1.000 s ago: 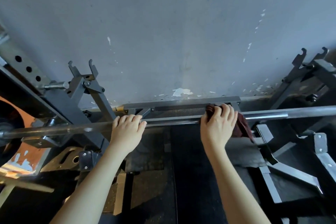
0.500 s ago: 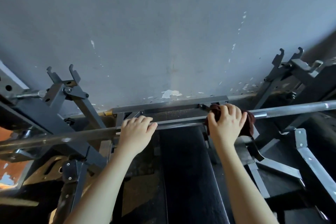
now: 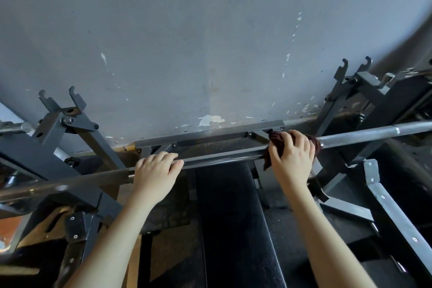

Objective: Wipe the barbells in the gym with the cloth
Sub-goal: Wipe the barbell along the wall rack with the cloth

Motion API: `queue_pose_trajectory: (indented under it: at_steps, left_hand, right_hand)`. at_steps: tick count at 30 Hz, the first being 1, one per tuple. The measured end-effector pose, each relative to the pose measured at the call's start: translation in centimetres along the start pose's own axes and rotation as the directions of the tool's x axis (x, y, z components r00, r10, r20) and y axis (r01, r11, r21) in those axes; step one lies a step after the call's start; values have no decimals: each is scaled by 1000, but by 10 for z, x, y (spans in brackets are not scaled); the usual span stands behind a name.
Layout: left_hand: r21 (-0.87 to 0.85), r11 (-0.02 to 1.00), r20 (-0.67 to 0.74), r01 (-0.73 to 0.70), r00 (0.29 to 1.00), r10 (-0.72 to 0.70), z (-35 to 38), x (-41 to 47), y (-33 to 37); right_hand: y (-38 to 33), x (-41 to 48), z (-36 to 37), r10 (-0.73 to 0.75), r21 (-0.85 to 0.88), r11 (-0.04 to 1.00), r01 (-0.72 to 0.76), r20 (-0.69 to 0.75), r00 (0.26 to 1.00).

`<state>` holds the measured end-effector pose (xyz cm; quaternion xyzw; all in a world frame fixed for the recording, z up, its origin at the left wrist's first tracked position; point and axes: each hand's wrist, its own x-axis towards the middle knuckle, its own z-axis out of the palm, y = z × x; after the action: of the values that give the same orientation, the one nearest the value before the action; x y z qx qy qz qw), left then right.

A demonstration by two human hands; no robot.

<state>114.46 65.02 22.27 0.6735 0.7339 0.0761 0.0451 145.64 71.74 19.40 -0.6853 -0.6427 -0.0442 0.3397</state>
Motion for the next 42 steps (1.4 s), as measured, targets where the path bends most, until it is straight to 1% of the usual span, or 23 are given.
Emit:
queue_pose_trajectory:
  at_steps: [2,3,5,7,9,12,15,17,19,21,22,24,27,29,30,32,33,34,35,37,39,40,42]
  left_hand:
    - [5,1000,3,8,1000,-8,0,-1,1]
    - [9,1000,5,11,1000,-11,0,-1,2]
    - [4,1000,-4,17,1000,-17,0,-1,3]
    - [1,1000,-10,14,1000,-14,0,0,2]
    - [2,1000,-17,10,1000,-10,1,0,2]
    - [5,1000,-27,4,1000,-4,2,0,1]
    - [3,1000,-35,14,999,-13,3,-1,2]
    - [0,1000,-34,12,999,-12,3,-2,2]
    - [0,1000,-35,10,999,-10,3,-1,2]
    - [-1,1000,-53,12,999,-12,4,-2,3]
    - [0,1000,-60,14,998,-14,4,-2,3]
    - [4,1000,-59,13,998,-13,4,-2,3]
    - [4,1000,-56,12,998,-11,3,-3,4]
    - [-1,1000,-57,11,998,-11,3,-4,4]
    - [-8,1000,-60,10,998,-10,3,-4,4]
    - [-18,1000,-66,6,998,-7,3,-3,4]
    - [-19,1000,-69,4,998,-5,3,-3,4]
    - [-17,1000,-75,2,997,-4,4,-3,4]
    - [-13,1000,-82,1,997,-2,4,-3,4]
    - [-8,1000,-86,-16,996,15,6,-3,3]
    - [-13,1000,-91,-24,996,22,6,-5,2]
    - [-16,1000,-91,-25,996,23,5,-5,2]
    - [-25,999,-68,-28,997,26,0,-6,4]
  right_hand:
    - [26,9,-10,-141,-78,986,145,56,988]
    - [41,17,-15,-139,-125,981,146,65,988]
    - [60,30,-20,-11,-158,987,21,63,998]
    - [57,34,-15,135,-91,987,-130,53,989]
    - [37,25,-7,179,-38,983,-178,12,984]
    - [11,4,-1,23,24,999,-23,-20,1000]
    - [23,6,-11,-204,47,978,201,75,976]
    - [47,16,-16,-240,-1,971,241,92,966]
    - [54,20,-16,-68,-5,998,68,20,997]
    - [25,8,-4,134,56,990,-130,-73,988]
    - [0,-2,2,151,86,986,-145,-71,986]
    - [-41,-24,12,-26,105,994,27,-11,1000]
    - [-43,-30,10,-375,91,926,368,91,922]
    - [-22,-18,6,-439,30,898,438,98,893]
    - [-13,-14,5,-385,6,923,386,79,920]
    - [-19,-16,7,-116,22,993,116,19,993]
    - [-36,-22,13,24,52,998,-23,-22,999]
    - [-59,-29,20,108,94,990,-105,-33,994]
    - [-82,-35,25,92,121,989,-89,-15,996]
    - [-100,-49,30,-152,128,981,144,54,987]
    - [-85,-49,25,-408,106,912,396,138,902]
    - [-72,-44,21,-493,82,870,486,159,855]
    - [-48,-34,18,-554,0,827,563,176,814]
